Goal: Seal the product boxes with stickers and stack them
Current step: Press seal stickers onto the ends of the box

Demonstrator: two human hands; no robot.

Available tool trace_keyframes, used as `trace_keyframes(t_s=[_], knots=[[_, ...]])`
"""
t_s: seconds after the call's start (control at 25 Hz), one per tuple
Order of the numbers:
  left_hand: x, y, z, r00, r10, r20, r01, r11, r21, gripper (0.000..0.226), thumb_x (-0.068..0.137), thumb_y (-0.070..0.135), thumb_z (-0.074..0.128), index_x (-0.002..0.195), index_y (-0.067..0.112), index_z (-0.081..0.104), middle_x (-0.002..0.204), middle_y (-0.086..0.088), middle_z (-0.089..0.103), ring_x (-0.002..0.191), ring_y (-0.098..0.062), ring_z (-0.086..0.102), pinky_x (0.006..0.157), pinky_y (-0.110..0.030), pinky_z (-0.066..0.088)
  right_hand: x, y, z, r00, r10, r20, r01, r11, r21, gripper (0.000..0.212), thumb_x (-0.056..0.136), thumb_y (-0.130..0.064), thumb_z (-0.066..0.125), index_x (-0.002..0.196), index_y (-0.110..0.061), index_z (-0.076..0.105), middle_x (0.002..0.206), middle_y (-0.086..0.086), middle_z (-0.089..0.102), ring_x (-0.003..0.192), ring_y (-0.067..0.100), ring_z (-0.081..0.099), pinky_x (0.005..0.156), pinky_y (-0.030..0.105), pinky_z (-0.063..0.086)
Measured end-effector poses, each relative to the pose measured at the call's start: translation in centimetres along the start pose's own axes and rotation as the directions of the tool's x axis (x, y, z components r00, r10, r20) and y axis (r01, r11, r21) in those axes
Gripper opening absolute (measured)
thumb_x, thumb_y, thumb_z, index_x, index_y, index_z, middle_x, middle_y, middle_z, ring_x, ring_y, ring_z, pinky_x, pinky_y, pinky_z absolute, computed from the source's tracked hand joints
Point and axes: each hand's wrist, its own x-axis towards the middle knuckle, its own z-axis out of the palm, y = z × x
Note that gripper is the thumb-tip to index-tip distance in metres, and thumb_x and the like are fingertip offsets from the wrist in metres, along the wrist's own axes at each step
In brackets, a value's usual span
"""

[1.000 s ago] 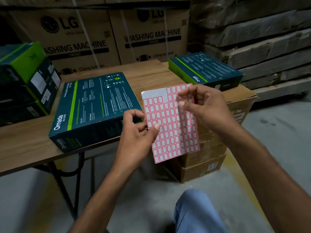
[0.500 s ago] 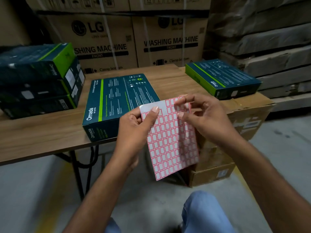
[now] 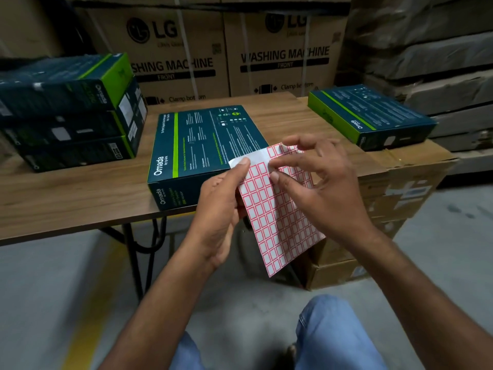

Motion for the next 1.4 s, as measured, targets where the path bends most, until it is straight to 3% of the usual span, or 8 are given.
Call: trace_keyframes(t_s=[0.16,0.32,0.64,0.92,1.04,1.2,1.4], knots=[[0.1,-0.1,-0.2,0.999,0.03,0.028,-0.032,0.997,0.066,0.031,0.109,0.032,0.05,0.11,0.012,0.073,0.092,-0.003,0.08,0.085,-0.01,0.076,0.076,-0.024,0.06,0.2,0.2,-0.2,0.999,0.023,0.029,-0.024,0.999,0.048,0.024,0.09,-0.033,0.079,0.114,-0.032,0.078,0.124,-0.016,0.063,0.121,0.01,0.051,0.095,0.021,0.04],[0.3,-0.4,0.1,0.996,0.081,0.044,-0.083,0.995,0.06,0.03,0.108,0.027,0.053,0.125,0.007,0.068,0.092,-0.001,0.08,0.084,-0.009,0.076,0.073,-0.023,0.06,0.2,0.2,-0.2,1.0,0.001,0.022,-0.003,0.998,0.061,0.023,0.091,-0.029,0.077,0.114,-0.031,0.078,0.12,-0.018,0.066,0.118,0.01,0.054,0.095,0.022,0.041],[0.2,-0.9,0.7,0.992,0.11,0.055,-0.112,0.993,0.027,0.02,0.106,0.019,0.058,0.116,0.011,0.074,0.098,-0.007,0.081,0.089,-0.013,0.077,0.076,-0.023,0.061,-0.2,0.8,-0.2,1.0,0.006,0.001,-0.006,0.997,0.072,0.019,0.091,-0.031,0.08,0.109,-0.028,0.079,0.118,-0.014,0.068,0.118,0.01,0.057,0.098,0.038,0.049],[0.6,-1.2,0.8,0.994,0.104,0.045,-0.106,0.994,0.042,0.021,0.105,0.019,0.059,0.116,0.01,0.075,0.091,-0.004,0.08,0.084,-0.01,0.076,0.072,-0.021,0.059,-0.2,1.2,-0.4,1.0,-0.005,0.014,0.003,0.994,0.109,0.02,0.091,-0.028,0.08,0.11,-0.026,0.078,0.118,-0.012,0.069,0.118,0.01,0.059,0.096,0.043,0.052],[0.7,-1.3,0.8,0.994,0.101,0.043,-0.104,0.993,0.049,0.022,0.105,0.019,0.06,0.117,0.008,0.075,0.089,-0.003,0.08,0.082,-0.009,0.076,0.071,-0.021,0.058,-0.4,1.2,-0.3,1.0,-0.012,0.005,0.011,0.994,0.112,0.019,0.091,-0.027,0.08,0.109,-0.024,0.079,0.117,-0.01,0.071,0.117,0.01,0.061,0.096,0.039,0.053],[0.9,-1.4,0.8,0.995,0.096,0.032,-0.097,0.993,0.06,0.023,0.105,0.02,0.06,0.117,0.008,0.076,0.088,-0.001,0.079,0.081,-0.008,0.075,0.072,-0.02,0.058,-0.3,1.2,-0.3,1.0,-0.005,0.011,0.004,0.995,0.096,0.018,0.091,-0.03,0.079,0.108,-0.025,0.076,0.116,-0.016,0.069,0.114,0.004,0.059,0.09,0.021,0.044],[1.1,-1.4,0.6,0.993,0.103,0.05,-0.107,0.991,0.084,0.025,0.106,0.021,0.059,0.12,0.008,0.074,0.093,-0.003,0.08,0.087,-0.01,0.075,0.076,-0.023,0.059,-0.2,1.3,-0.3,0.999,-0.026,0.032,0.023,0.995,0.094,0.02,0.092,-0.031,0.077,0.112,-0.027,0.076,0.12,-0.013,0.068,0.117,0.005,0.058,0.092,0.026,0.045]])
